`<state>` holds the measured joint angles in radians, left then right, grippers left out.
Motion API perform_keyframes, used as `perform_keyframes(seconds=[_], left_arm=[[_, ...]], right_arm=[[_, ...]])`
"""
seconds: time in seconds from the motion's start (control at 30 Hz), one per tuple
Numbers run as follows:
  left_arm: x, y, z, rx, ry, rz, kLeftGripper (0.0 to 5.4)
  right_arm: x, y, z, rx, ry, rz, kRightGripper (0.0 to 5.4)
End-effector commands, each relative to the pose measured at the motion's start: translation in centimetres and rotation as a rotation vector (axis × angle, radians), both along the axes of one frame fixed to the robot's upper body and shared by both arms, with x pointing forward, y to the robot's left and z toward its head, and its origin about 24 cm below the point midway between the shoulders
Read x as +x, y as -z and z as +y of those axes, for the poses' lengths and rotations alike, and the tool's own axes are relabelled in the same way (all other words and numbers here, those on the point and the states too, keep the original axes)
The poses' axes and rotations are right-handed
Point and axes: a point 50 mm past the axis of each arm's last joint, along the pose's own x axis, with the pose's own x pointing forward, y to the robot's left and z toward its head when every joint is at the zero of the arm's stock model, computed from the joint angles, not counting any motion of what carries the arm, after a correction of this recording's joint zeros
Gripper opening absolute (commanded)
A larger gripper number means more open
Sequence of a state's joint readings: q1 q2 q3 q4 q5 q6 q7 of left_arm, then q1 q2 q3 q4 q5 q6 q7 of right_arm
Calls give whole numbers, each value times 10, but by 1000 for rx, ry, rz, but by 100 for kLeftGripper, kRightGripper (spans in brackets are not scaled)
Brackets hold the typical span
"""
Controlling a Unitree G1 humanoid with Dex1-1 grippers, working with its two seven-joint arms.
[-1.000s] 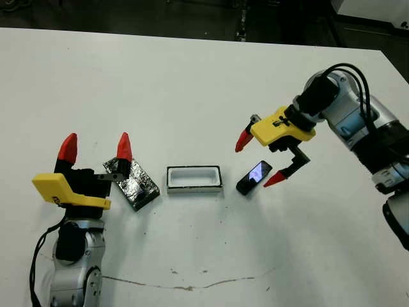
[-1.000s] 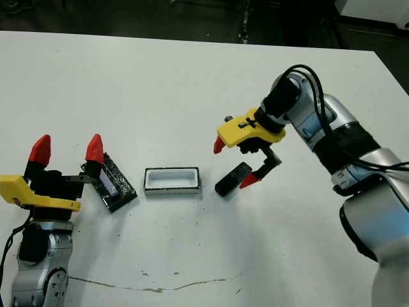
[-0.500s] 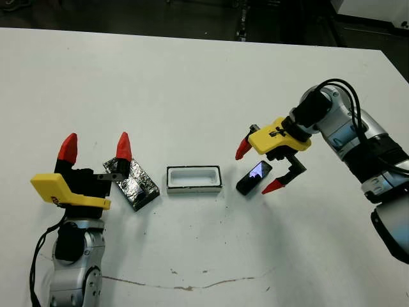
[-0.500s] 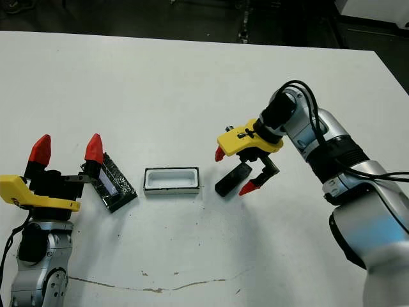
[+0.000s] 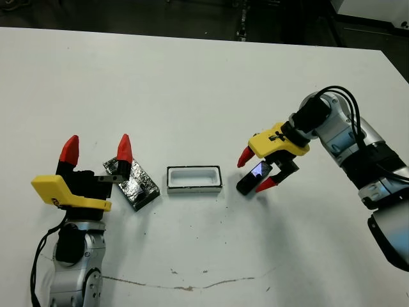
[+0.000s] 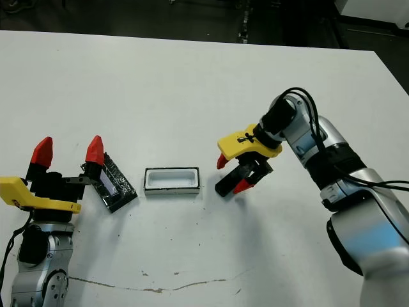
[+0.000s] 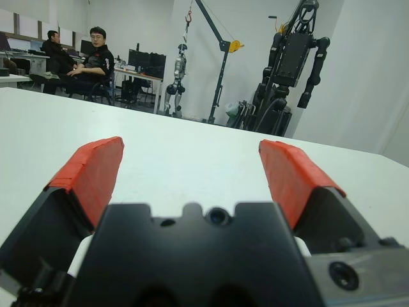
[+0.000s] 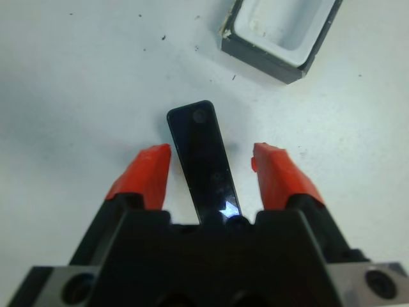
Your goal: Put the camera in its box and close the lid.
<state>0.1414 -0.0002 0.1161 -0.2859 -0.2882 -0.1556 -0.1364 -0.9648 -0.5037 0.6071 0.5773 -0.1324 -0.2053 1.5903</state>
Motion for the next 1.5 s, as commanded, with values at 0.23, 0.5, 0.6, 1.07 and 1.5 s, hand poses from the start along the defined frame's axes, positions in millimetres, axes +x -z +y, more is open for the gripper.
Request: perform_keyframes(seconds=[0.23, 0.5, 0.6, 1.07, 1.5], left_arm=[[-1, 3, 1, 7, -3, 18, 540], [-2, 2, 2, 1, -3, 18, 540], [-1, 2, 2, 7, -7, 18, 540], [-2, 2, 2, 0, -3, 22, 540], [-1, 3, 2, -10, -2, 24, 540]], right_arm=[[-3, 3, -4, 17, 11, -12, 189], [-6, 4, -4, -5, -6, -28, 170], [-6, 4, -5, -20, 3, -15, 170], [3, -12, -12, 149, 217, 19, 170], [17, -52, -16, 445, 461, 30, 170]])
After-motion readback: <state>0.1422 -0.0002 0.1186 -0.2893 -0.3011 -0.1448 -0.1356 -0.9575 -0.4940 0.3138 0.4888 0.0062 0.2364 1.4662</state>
